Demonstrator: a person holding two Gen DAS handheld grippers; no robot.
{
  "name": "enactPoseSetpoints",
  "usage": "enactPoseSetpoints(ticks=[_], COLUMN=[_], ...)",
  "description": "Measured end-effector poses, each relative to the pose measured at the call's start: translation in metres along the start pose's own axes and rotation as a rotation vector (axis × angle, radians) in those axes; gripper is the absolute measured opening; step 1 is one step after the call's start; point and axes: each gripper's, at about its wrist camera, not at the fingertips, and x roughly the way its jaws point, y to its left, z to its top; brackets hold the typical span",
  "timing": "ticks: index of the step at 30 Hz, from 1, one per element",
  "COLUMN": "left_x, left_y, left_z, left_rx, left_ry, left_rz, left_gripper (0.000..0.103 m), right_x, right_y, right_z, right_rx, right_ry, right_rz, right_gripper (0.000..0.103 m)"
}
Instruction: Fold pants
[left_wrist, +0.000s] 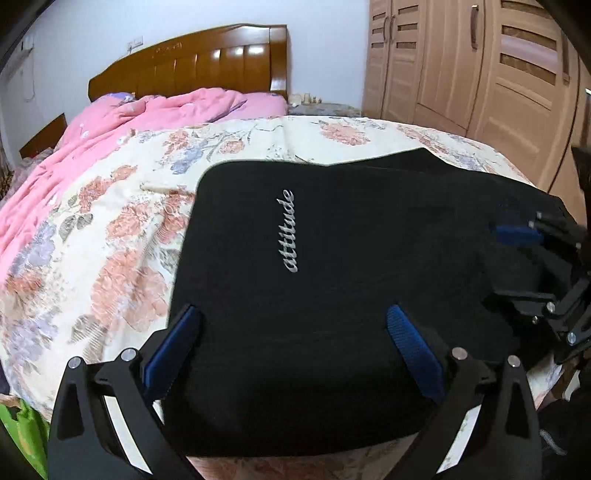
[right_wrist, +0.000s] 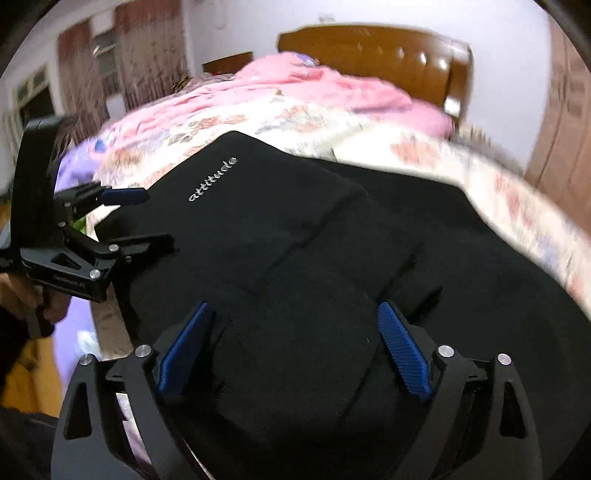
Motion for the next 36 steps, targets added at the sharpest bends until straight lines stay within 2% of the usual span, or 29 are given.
enactPoseSetpoints(ticks=[3,6,9,10,12,13,19,22,24,29,31,36], left_x=[-0.009,0.004,0.043,0.061,0.087,0.086,0.085,0.087,0.089,0.087,0.088,0.088], left_y=[0.003,0.006,0.018,0.026,0.04,0.041,0.03,0.027,0.024,0.025,0.024,0.022], left_z=[0.032,0.066,0.089,0.092,0.09,0.091,0.086,0.086,0.085,0.083,0.083,0.083], left_rx=[-0.008,0.012,-0.029,-0.063,-0.125,-0.131,-0.067,-0.053,-0.044,-0.041,-0.039,-0.033], left_ry=[-0.06,-0.07,-0.009,0.034,0.094,0.089,0.093,0.097,0.098,0.097,0.096,0.096], left_rz=[-0.078,-0.07,-0.112,-0.119,-0.13,-0.133,-0.047,-0.024,-0.009,0.001,0.006,0.015], left_gripper=[0.101,0.101,0.101,0.101,0.101,0.101,0.101,0.101,0.101,0.101,0.101,0.101], right_x=[0.003,0.002,-0.004,-0.005,-0.006,-0.008,-0.011,-0.024,-0.03,-0.005,-0.007,-0.011], right_y=[0.002,0.008,0.004,0.004,0.004,0.003,0.004,0.012,0.018,0.016,0.008,0.01], right_z=[-0.002,0.001,-0.003,-0.003,-0.005,-0.006,0.001,0.011,0.014,0.0,-0.003,-0.006], right_rx=[0.012,0.013,0.016,0.016,0.016,0.017,0.029,-0.02,-0.062,-0.056,-0.011,-0.016], right_ry=[-0.001,-0.001,-0.003,-0.004,-0.005,-0.006,0.016,-0.021,-0.044,0.04,0.03,0.027], right_rz=[0.006,0.002,0.004,0.002,0.003,0.005,0.003,-0.038,-0.036,-0.016,0.011,0.0], right_gripper=[0.092,0.092,0.092,0.092,0.092,0.092,0.092,0.092,0.092,0.094,0.095,0.095])
